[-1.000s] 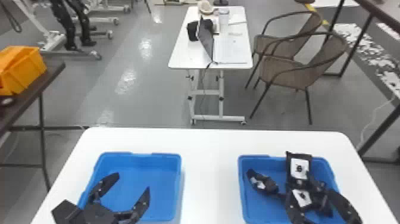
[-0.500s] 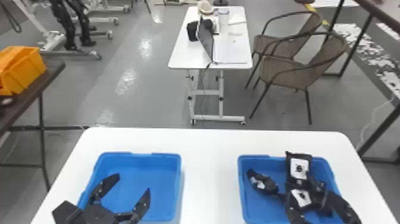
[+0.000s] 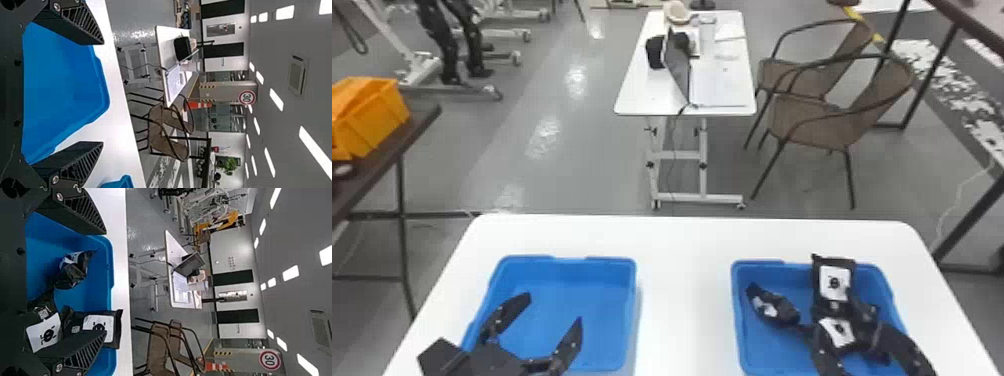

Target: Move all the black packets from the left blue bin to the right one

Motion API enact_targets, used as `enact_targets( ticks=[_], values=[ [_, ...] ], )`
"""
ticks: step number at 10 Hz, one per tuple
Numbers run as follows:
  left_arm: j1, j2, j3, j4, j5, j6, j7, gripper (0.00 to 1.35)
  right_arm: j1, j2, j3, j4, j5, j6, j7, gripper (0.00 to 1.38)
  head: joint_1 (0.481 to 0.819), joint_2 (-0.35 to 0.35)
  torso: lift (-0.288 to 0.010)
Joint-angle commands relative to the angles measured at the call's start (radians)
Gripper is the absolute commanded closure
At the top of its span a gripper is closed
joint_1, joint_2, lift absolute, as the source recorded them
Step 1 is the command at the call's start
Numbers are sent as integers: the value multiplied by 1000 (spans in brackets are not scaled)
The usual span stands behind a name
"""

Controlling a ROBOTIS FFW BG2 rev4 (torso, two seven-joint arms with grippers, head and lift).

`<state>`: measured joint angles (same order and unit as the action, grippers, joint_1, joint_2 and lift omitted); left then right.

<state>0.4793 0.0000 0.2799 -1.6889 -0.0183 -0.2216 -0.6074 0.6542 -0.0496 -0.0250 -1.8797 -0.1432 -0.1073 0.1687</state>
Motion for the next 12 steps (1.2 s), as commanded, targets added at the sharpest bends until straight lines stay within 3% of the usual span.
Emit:
enact_targets(
  ticks=[1, 12],
  values=[
    [1, -3, -1, 0, 0, 1, 0, 116, 1, -4, -1, -2, -4, 3, 0, 121, 695, 64, 0],
    [1, -3, -5, 0, 0, 8, 0, 116, -1, -10, 0, -2, -6, 12, 2, 121, 695, 59, 0]
  ],
)
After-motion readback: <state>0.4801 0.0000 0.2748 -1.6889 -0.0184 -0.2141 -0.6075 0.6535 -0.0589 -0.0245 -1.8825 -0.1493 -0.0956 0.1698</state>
